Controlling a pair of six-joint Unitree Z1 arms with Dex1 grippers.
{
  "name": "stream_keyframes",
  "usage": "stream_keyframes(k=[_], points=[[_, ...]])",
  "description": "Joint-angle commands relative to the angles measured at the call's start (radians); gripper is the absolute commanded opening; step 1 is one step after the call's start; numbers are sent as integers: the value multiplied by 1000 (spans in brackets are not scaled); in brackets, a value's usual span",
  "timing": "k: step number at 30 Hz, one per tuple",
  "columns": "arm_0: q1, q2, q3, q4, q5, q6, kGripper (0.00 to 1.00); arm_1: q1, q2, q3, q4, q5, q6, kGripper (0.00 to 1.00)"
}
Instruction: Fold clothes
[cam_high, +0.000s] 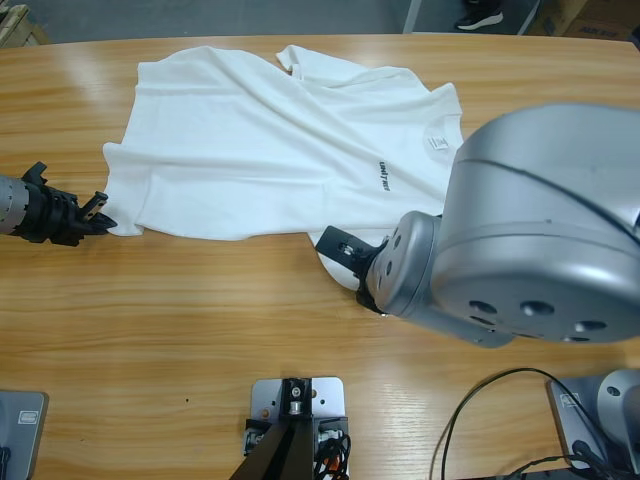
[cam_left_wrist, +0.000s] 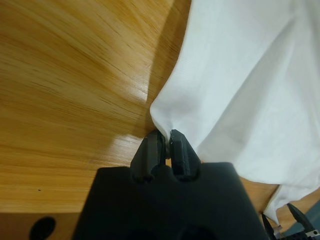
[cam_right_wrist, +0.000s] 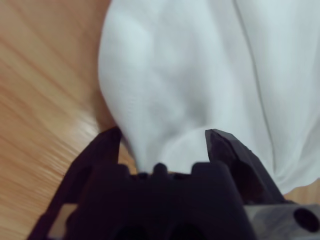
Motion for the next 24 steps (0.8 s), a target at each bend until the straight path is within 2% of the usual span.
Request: stream_keyframes(k=[1,6,11,14,16,18,20,24], points=[[13,9,34,18,19,6,0,-28,95,35,3,-36,-124,0],[20,10,34,18,21,9,0,-48,73,42,-24,-25,-285,0],[21,9,33,17,21,9,0,-71,13,29,-29,55,-211,0],[26,7,34,18,21,10,0,-138,-62,46,-10,149,-194,0],[27,7,39,18,20,14,0,-182,-98,54,-1,176,-212,0],[27,4,43,18,20,15,0,-217,-117,57,13,177,-215,0],[29,0,43,18,19,15,0,-237,-172,58,45,130,-211,0],[29,4,40,17,19,15,0,-272,-243,69,79,136,-217,0]])
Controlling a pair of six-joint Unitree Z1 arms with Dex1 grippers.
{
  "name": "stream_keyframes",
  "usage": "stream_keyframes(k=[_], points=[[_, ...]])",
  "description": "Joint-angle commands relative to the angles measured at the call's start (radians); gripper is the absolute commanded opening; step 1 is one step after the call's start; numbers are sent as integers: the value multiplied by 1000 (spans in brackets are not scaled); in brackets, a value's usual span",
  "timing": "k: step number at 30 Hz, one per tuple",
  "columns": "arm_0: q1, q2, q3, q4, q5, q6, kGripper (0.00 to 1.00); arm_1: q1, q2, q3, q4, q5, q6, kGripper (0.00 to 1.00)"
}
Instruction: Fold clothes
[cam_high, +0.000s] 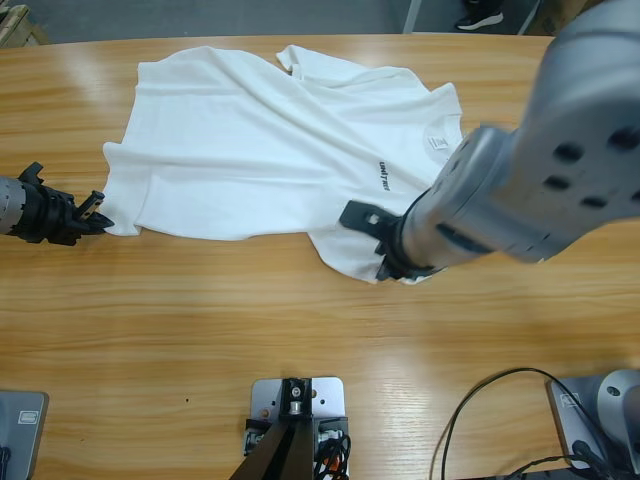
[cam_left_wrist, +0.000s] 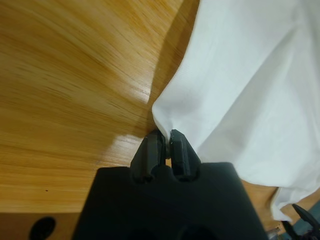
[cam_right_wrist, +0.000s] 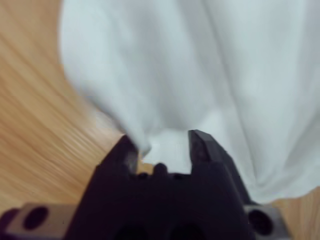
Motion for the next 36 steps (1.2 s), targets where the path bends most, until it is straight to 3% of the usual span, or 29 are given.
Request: stream_keyframes(k=[1,7,8,9,11,17,18,20,22,24,26,30,33,36], points=[[11,7,38,16,19,13,0,-70,-139,43,69,-14,-9,0],[27,-1,42,16,19,26,0,-64,-147,42,67,-4,-9,0],[28,1,41,16,20,28,0,-55,-156,48,68,1,-8,313],[28,3,41,16,19,29,0,-45,-168,60,68,13,15,711],[28,10,41,14,19,33,0,-41,-215,113,37,72,177,974],[28,10,40,14,18,44,0,-40,-347,249,-22,32,839,978],[28,10,39,14,17,45,0,-37,-366,272,-44,35,922,937],[28,10,43,14,17,48,0,-34,-412,368,-209,63,1054,729],[28,9,48,15,18,50,0,3,-447,463,-378,62,1221,743],[28,13,43,14,18,50,0,66,-458,553,-534,22,1386,932],[28,16,36,13,16,50,0,135,-461,567,-551,-44,1484,982],[27,9,42,13,16,56,0,260,-434,569,-570,-152,1630,967],[27,12,53,13,16,67,0,331,-316,569,-708,-169,1710,899],[27,11,49,13,15,67,0,386,-205,581,-819,-178,1840,903]])
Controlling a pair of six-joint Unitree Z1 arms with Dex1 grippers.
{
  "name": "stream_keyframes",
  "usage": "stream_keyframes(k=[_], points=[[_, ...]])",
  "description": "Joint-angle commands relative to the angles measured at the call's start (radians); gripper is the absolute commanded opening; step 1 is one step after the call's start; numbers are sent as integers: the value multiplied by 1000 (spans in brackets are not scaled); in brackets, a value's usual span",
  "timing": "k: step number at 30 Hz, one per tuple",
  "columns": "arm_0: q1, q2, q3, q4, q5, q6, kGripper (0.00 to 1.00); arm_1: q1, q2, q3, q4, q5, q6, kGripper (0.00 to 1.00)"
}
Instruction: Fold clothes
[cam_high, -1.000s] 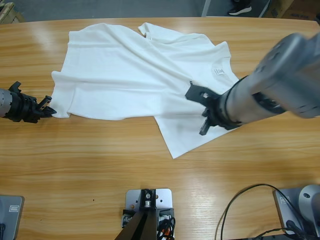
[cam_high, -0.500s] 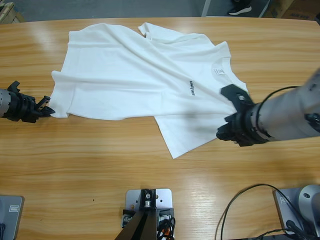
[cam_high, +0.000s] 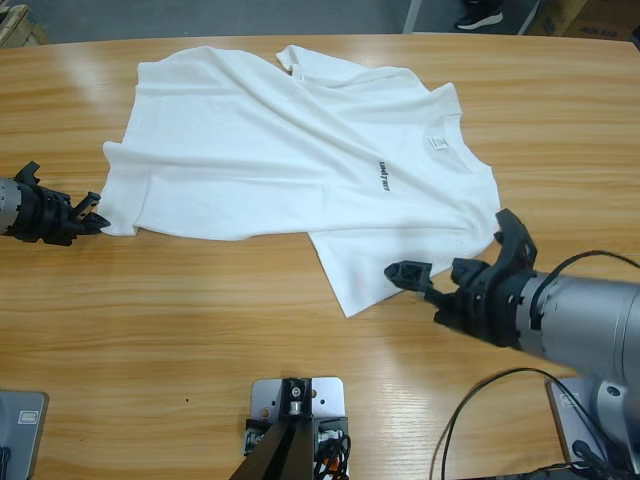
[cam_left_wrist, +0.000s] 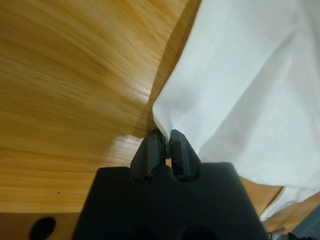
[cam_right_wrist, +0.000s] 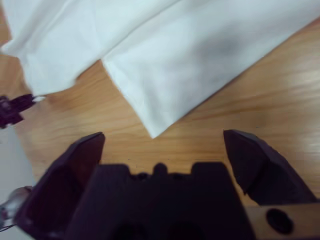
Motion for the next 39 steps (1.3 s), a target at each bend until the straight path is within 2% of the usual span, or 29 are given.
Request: stream_keyframes(k=[1,7,12,16,23,25,28,29,31,35,39], points=[[7,13,41,13,15,21,0,131,233,48,-244,-46,242,911],[7,26,37,13,15,25,0,131,245,116,-303,-67,319,922],[9,30,29,13,16,31,0,131,429,130,-556,-67,341,922],[9,37,29,11,16,33,0,131,453,158,-601,-77,336,918],[10,46,30,12,16,36,0,130,378,217,-540,-104,299,918],[10,39,33,13,16,36,0,124,289,207,-407,-107,283,918],[10,40,30,13,15,34,0,119,134,130,-102,-105,267,913],[10,40,29,12,15,32,0,118,129,125,-90,-105,265,912],[10,38,31,13,15,31,0,118,167,117,-101,-97,264,904],[10,31,35,13,16,30,0,118,300,110,-259,-62,264,904],[10,32,34,13,16,28,0,118,364,90,-331,-40,256,895]])
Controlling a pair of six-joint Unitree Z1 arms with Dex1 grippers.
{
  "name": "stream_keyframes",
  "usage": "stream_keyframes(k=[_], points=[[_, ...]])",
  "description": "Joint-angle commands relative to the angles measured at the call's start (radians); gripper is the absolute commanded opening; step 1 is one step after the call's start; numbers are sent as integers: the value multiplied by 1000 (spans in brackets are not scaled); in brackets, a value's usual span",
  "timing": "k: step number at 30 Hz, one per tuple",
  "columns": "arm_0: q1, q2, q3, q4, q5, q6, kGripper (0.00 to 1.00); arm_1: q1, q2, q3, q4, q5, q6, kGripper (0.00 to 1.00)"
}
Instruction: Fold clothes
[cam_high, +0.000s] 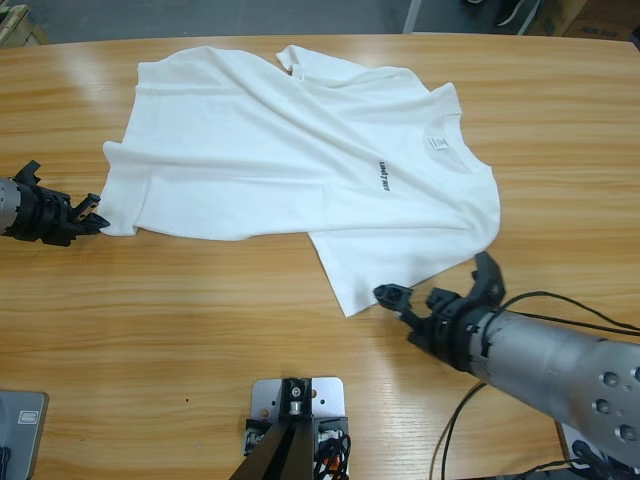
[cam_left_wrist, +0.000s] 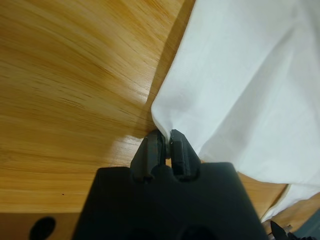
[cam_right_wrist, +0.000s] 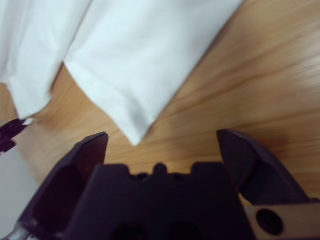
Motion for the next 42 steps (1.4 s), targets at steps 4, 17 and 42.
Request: stream_keyframes(k=[4,17,42], points=[[8,34,35,13,16,-2,0,-10,188,-6,-125,57,-22,890],[10,37,32,13,16,2,0,-118,283,41,-238,66,-120,867],[16,28,33,13,16,-3,0,-217,225,51,-278,140,-349,0]])
